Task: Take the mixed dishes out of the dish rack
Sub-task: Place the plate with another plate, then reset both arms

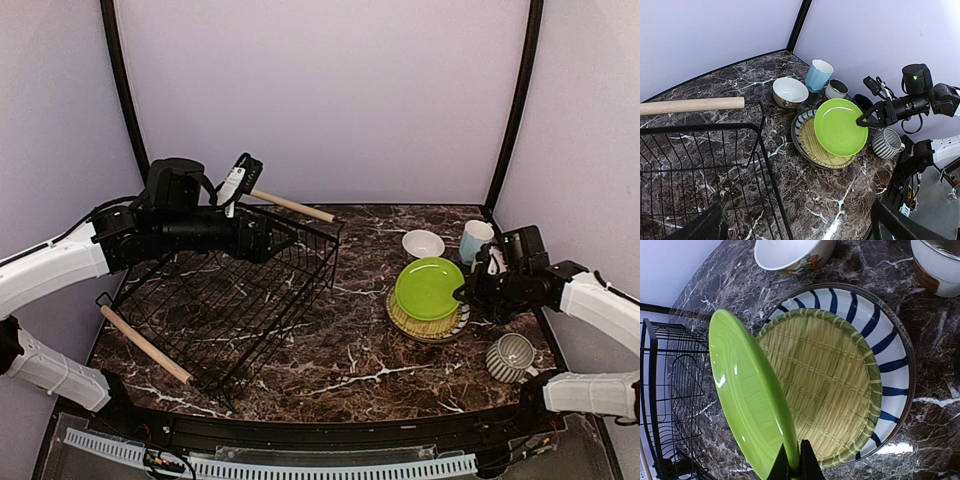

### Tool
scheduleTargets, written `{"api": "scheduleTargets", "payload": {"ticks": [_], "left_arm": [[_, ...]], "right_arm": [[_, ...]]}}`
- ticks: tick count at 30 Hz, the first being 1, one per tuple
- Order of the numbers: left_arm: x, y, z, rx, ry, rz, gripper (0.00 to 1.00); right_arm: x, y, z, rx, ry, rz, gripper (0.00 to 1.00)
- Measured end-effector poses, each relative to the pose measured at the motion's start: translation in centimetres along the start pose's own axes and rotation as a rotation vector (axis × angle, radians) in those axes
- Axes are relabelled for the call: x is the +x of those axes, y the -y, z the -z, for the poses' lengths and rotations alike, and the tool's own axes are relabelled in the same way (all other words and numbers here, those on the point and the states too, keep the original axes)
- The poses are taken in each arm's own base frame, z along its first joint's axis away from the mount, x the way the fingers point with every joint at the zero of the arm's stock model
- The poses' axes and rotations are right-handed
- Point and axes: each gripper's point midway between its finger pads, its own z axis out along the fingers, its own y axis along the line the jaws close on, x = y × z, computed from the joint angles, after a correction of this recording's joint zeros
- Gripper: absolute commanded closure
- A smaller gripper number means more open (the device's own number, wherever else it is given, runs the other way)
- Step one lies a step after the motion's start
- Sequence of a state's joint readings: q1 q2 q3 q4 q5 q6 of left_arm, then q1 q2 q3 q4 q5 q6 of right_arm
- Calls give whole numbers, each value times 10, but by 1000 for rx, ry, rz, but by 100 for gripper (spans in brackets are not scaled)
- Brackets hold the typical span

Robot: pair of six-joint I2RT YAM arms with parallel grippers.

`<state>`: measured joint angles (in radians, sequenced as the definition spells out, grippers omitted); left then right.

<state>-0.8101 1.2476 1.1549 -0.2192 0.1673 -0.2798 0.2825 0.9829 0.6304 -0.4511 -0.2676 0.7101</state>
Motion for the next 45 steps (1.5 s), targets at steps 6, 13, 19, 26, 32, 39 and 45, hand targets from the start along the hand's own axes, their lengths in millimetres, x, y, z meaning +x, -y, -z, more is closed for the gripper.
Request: {"api": "scheduleTargets", "payload": {"ticks": [6, 13, 19, 26, 32, 39, 45], "left_arm": [[0, 0, 0, 1, -1, 1, 1], [5, -1, -1, -2, -12, 2, 1], [8, -2, -2, -4, -22, 1, 1], [9, -3, -2, -8, -28, -5, 1], [9, -5, -2, -21, -25, -11, 1], [-1, -12, 16, -83, 16, -55, 1], [-37, -13, 62, -165, 136, -129, 1]], "right_arm": [[6, 18, -15, 52, -51, -49, 100], [10, 24, -29, 60, -88, -62, 90], [19, 35, -37, 82, -116, -73, 67], [16, 33, -33, 77, -98, -56, 12], [3, 22, -12, 62, -27, -19, 1], [-35, -18, 40, 10, 116, 94, 1], [-72, -76, 128, -116, 379, 280, 1]]}}
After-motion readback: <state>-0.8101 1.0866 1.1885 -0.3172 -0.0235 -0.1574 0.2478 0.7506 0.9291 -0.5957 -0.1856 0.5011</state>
